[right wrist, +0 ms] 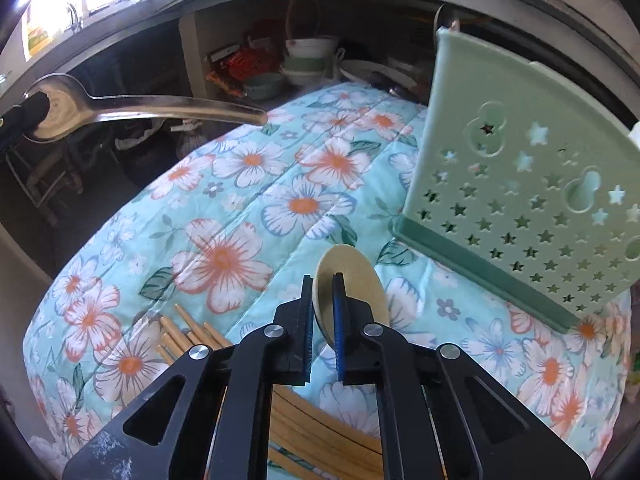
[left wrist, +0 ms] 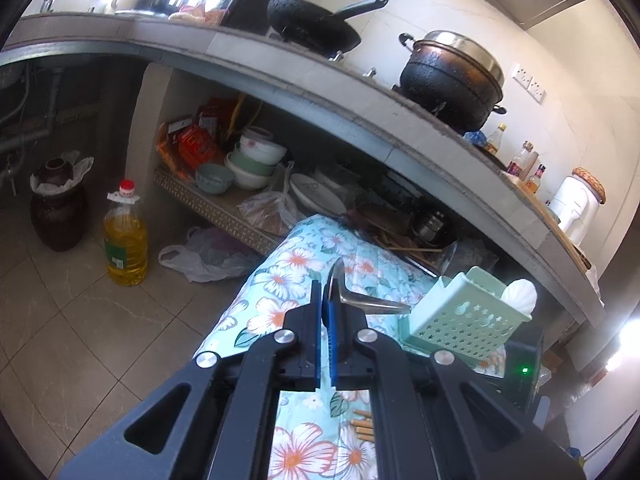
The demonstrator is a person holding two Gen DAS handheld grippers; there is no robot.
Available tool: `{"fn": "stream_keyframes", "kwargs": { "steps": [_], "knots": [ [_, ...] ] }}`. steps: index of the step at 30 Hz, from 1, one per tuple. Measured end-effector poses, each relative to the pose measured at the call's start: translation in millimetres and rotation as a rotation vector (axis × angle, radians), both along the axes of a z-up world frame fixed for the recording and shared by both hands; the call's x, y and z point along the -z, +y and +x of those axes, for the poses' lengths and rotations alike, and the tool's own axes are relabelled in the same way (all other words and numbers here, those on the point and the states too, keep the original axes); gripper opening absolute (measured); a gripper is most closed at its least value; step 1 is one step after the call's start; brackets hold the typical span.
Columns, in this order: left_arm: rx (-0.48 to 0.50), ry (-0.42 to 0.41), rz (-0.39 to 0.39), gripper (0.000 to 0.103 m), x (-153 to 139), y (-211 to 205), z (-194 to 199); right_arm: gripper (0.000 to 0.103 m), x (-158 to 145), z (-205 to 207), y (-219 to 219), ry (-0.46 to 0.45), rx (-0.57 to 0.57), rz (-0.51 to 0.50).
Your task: Organize utensils
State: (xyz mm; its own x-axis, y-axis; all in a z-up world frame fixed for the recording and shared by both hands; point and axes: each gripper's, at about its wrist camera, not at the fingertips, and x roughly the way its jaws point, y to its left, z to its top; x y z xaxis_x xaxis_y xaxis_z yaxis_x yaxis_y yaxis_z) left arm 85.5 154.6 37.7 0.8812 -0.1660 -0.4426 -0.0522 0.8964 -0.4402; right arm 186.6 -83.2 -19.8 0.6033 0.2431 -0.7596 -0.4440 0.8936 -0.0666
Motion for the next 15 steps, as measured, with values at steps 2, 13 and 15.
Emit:
{"fn": "stream_keyframes", "kwargs": {
  "steps": [2,13,15],
  "knots": [
    [0.011,-0.038,0.007,0.002,-10.3,-3.3,-3.0,0.005,-17.3,-4.9,-11.8,-0.038,0.028,0.040],
    [0.108,-0.256,0.192,0.002,-80.5,-61.5,21.9,0.004,-114.8,-56.8,-120.9,-0.286,0.241,0.313],
    [0.130,-0.269,0.251,0.002,-85.4,-79.1,33.7,0.004,-125.9,-68.9,-137.9,-0.319,0.264,0.341]
  ]
}}
